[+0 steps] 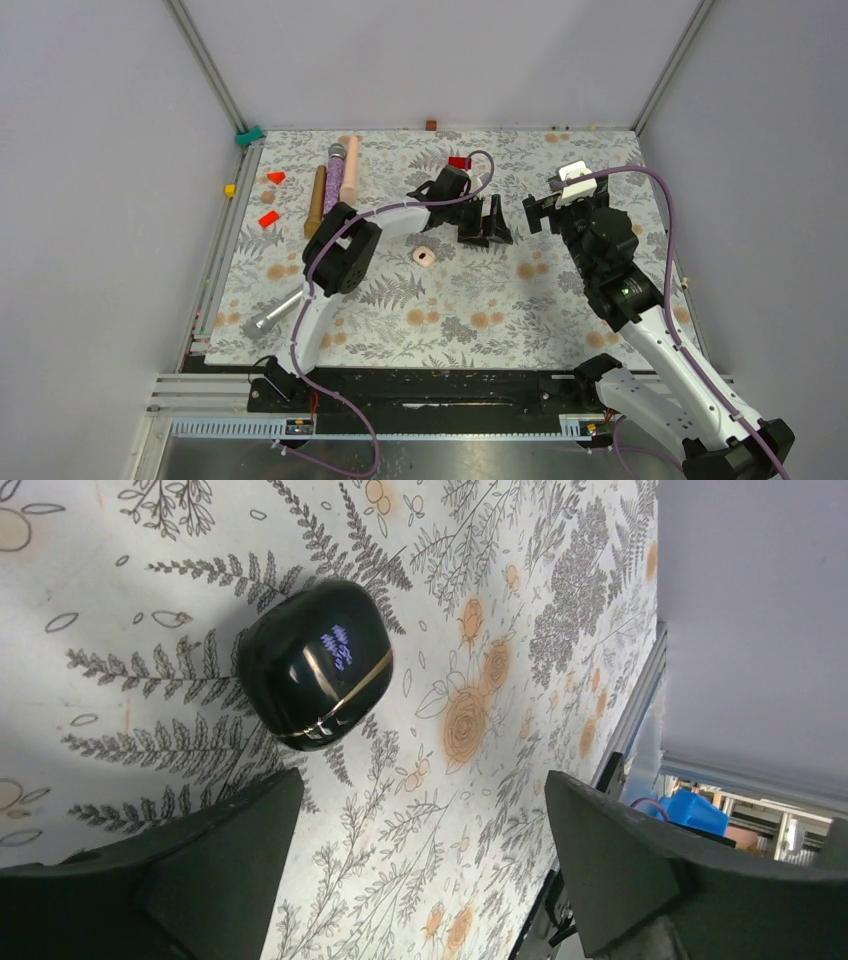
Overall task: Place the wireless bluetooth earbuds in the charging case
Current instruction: Place the charging case at the center of the board, then reset both arms
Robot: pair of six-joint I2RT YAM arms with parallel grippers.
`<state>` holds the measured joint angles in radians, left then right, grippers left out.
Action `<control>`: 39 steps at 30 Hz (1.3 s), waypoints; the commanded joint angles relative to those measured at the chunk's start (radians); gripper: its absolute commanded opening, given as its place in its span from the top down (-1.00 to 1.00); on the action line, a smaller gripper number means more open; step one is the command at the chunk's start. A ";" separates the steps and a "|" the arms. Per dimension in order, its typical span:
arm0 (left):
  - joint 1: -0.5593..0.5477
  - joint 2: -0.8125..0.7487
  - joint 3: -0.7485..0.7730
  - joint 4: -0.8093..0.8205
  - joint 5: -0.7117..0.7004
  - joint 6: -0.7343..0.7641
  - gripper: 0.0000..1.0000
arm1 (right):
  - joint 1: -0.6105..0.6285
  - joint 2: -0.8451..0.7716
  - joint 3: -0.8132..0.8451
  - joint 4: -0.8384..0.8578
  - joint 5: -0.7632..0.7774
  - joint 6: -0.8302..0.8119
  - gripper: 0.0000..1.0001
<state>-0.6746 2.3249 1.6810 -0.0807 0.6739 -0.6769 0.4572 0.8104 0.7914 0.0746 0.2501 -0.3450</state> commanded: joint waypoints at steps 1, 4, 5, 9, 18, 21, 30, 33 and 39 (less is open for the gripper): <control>0.009 -0.083 -0.027 -0.118 -0.083 0.113 -0.97 | -0.005 -0.012 -0.002 0.069 0.017 -0.011 -0.99; 0.023 -0.164 -0.040 -0.169 -0.101 0.201 -0.97 | -0.005 -0.017 -0.009 0.086 0.037 -0.016 -0.99; 0.030 -0.194 -0.043 -0.189 -0.115 0.235 -0.97 | -0.005 -0.021 -0.011 0.092 0.048 -0.019 -0.99; 0.075 -0.335 -0.063 -0.278 -0.173 0.386 -0.97 | -0.005 -0.038 -0.012 0.105 0.068 -0.040 -0.99; 0.292 -0.757 -0.103 -0.432 -0.222 0.564 -0.97 | -0.005 -0.109 0.040 -0.019 -0.026 -0.020 -0.99; 0.380 -0.938 -0.191 -0.428 -0.203 0.631 -0.97 | -0.005 -0.165 0.032 -0.084 -0.093 0.046 -0.99; 0.504 -1.481 -0.587 -0.331 -0.531 0.734 -0.97 | -0.005 -0.312 0.016 -0.262 -0.061 0.160 -0.99; 0.523 -1.573 -0.631 -0.400 -0.528 0.777 -0.97 | -0.003 -0.379 0.036 -0.332 0.054 0.180 -0.99; 0.554 -1.740 -0.681 -0.573 -0.469 0.892 -0.97 | -0.003 -0.537 0.036 -0.439 0.159 0.123 -0.99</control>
<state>-0.1291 0.6621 1.0130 -0.5533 0.2214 0.1200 0.4568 0.3500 0.7918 -0.2901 0.3138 -0.2016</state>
